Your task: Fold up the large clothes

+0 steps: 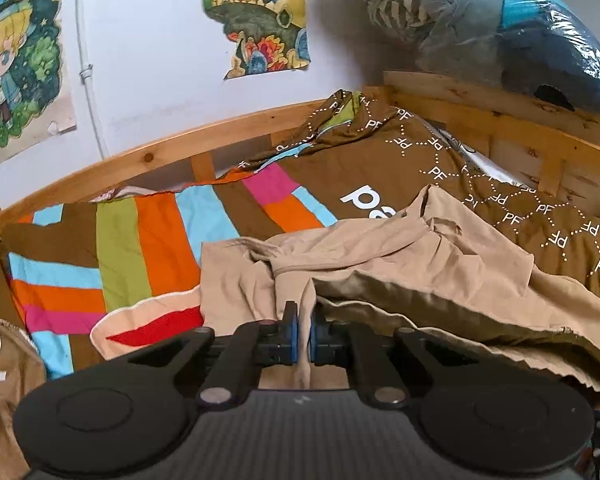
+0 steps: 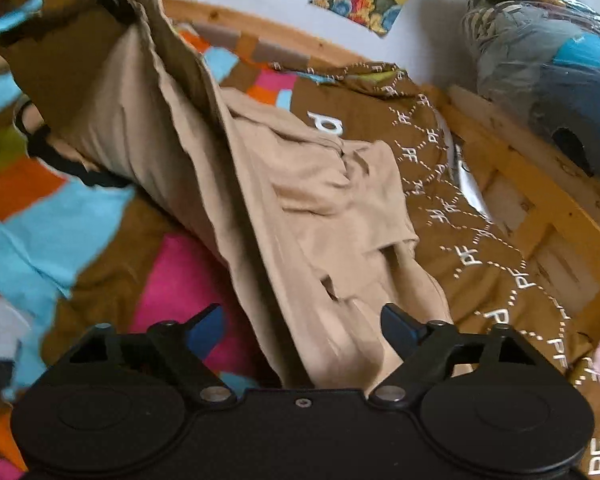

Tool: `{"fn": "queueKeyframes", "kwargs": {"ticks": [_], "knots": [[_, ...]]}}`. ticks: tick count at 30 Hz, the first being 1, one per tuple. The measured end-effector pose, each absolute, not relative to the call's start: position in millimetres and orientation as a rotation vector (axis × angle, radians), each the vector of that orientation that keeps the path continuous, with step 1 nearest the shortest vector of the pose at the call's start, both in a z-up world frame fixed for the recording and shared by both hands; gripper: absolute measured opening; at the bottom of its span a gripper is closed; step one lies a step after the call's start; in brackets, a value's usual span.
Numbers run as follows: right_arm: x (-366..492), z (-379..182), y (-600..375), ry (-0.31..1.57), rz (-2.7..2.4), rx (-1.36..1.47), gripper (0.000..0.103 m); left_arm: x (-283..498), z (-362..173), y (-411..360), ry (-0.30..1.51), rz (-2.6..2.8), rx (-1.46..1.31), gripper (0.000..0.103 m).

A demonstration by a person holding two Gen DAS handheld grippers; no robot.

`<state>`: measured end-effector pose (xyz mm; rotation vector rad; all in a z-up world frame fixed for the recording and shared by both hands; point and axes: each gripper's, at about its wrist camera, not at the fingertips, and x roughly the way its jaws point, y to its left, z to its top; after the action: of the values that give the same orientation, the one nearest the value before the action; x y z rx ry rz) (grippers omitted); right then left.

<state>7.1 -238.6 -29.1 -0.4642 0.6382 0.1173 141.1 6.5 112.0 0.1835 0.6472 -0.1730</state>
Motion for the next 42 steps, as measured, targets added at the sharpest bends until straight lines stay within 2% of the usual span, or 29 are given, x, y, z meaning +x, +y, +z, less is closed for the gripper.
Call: {"fn": "queueKeyframes", "kwargs": {"ticks": [3,4,5,6,7,11,17,21,24,25,26,29,36,42], "knots": [[5,-20,-249,0.607,0.05,-0.463,0.073,129,107,15,0.641,-0.17,0.203,0.005],[5,-14,-254,0.603,0.046,-0.457,0.063,122,106,17,0.638,-0.171,0.211,0.006],[6,-10,-259,0.607,0.055,-0.454,0.041,113,104,20,0.635,-0.175,0.224,0.006],[8,-5,-262,0.628,0.074,-0.458,0.03,104,103,21,0.632,-0.183,0.242,0.006],[9,-2,-263,0.644,0.106,-0.491,0.023,95,101,23,0.626,-0.19,0.264,0.006],[2,7,-269,0.659,0.202,-0.675,0.026,58,87,27,0.632,-0.189,0.331,0.011],[-10,4,-287,0.725,0.246,-0.708,0.028,10,46,40,0.725,-0.156,0.391,0.023],[-10,-4,-291,0.773,0.269,-0.667,0.027,-11,29,44,0.749,-0.098,0.477,0.026],[-10,-8,-290,0.786,0.276,-0.653,0.016,-13,25,44,0.772,-0.099,0.493,0.029],[-11,-8,-290,0.785,0.275,-0.636,0.01,-13,23,43,0.774,-0.094,0.517,0.029],[-13,-8,-290,0.781,0.273,-0.621,0.007,-14,21,44,0.773,-0.089,0.53,0.027],[-20,-2,-290,0.728,0.256,-0.613,0.004,-14,26,49,0.763,-0.116,0.494,0.002],[-44,30,-285,0.559,0.176,-0.648,0.0,-23,69,59,0.587,-0.092,0.395,0.001],[-62,56,-284,0.492,0.128,-0.643,0.0,-36,99,68,0.523,-0.11,0.357,0.001]]}}
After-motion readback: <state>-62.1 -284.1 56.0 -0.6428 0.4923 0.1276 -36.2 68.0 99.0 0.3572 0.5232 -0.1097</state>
